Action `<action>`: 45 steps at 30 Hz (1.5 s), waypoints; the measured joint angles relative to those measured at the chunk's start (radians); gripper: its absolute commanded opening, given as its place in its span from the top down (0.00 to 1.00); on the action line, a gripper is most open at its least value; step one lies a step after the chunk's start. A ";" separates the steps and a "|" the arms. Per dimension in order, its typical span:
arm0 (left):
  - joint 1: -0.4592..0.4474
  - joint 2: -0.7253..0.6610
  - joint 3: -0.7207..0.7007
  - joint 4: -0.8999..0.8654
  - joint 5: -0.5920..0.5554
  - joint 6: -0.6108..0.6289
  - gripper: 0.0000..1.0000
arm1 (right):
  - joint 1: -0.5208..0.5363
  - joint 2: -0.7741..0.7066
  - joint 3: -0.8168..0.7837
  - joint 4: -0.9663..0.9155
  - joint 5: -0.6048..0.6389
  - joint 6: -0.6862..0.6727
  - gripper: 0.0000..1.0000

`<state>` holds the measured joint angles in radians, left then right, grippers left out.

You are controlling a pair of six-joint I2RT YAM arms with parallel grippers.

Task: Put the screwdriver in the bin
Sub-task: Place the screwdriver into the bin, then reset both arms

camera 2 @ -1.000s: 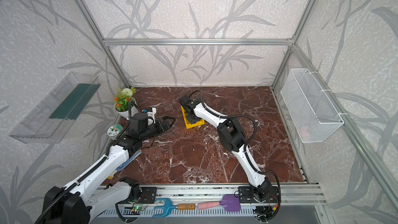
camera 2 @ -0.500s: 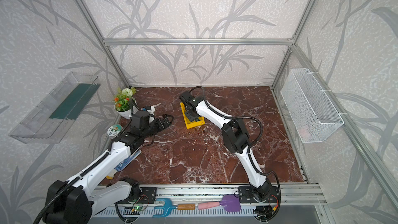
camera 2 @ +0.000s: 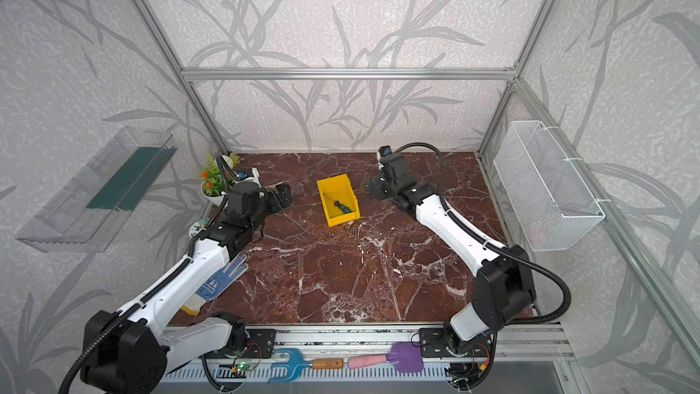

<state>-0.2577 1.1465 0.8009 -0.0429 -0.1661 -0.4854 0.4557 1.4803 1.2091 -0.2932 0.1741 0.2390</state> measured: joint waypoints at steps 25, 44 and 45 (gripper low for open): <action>0.224 0.352 -0.356 0.713 -0.308 0.355 0.01 | -0.149 -0.151 -0.897 0.965 0.418 -0.285 0.01; 0.228 0.428 -0.431 1.027 -0.180 0.417 0.01 | -0.274 0.114 -0.862 1.313 0.130 -0.329 0.01; 0.228 0.428 -0.431 1.026 -0.180 0.417 0.01 | -0.274 0.114 -0.862 1.313 0.128 -0.329 0.01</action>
<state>-0.0296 1.5745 0.3702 0.9829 -0.3462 -0.0681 0.1814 1.5948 0.3470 1.0203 0.3023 -0.0902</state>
